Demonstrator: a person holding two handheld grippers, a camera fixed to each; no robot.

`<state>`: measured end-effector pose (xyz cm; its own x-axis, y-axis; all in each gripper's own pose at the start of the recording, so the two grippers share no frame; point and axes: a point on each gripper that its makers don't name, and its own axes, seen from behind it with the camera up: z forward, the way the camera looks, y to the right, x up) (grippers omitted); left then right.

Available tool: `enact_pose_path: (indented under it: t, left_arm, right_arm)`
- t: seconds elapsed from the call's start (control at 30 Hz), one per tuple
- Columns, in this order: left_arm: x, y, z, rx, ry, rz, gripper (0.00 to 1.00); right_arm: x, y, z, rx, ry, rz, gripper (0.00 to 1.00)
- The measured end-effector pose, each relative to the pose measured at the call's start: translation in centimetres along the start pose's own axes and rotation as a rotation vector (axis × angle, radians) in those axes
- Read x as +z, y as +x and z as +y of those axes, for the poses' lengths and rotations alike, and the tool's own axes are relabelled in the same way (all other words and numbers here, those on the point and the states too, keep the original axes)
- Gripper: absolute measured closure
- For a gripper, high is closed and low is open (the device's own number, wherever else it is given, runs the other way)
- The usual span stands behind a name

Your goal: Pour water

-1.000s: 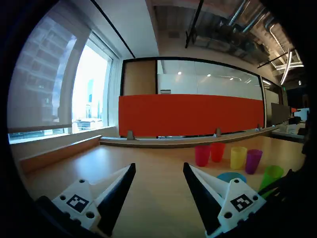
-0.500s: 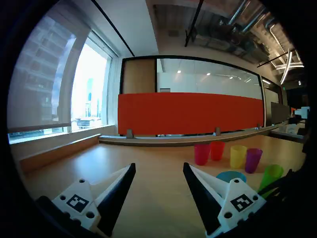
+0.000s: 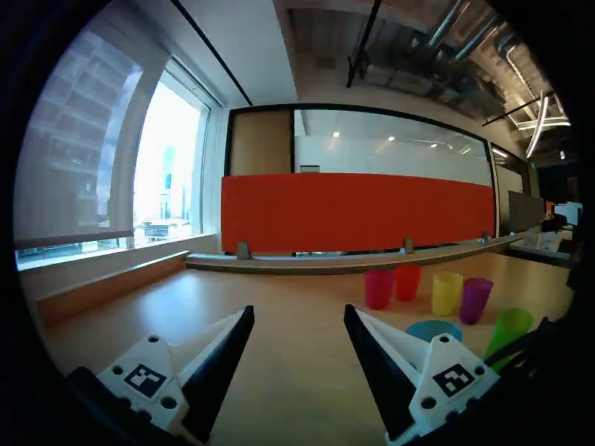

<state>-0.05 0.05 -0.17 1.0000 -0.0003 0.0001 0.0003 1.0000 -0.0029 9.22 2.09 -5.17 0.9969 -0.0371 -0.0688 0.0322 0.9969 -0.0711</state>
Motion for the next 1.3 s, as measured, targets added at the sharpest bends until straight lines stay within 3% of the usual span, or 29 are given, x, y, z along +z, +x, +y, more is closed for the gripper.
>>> enact_pose_path:
  t: [0.3,0.5,0.8,1.1,1.3]
  left_arm:
    - [0.0,0.0,0.0,0.0,0.0,0.0,0.11]
    - [0.0,0.0,0.0,0.0,0.0,0.0,0.11]
    - [0.0,0.1,0.1,0.0,0.0,0.0,0.11]
    - [0.0,0.0,0.1,0.001,0.0,0.0,0.11]
    - [0.0,0.1,0.1,0.0,0.0,0.0,0.11]
  right_arm:
    - [0.0,-0.4,-0.8,-0.021,0.04,0.039,0.01]
    - [0.5,-1.4,-1.0,-0.002,0.057,0.044,0.0]
    - [1.8,-3.1,-0.5,0.073,0.056,0.034,0.0]
    - [3.0,-4.4,-0.7,0.047,0.061,0.034,0.01]
    - [3.6,-5.7,-1.6,0.074,0.074,0.023,0.0]
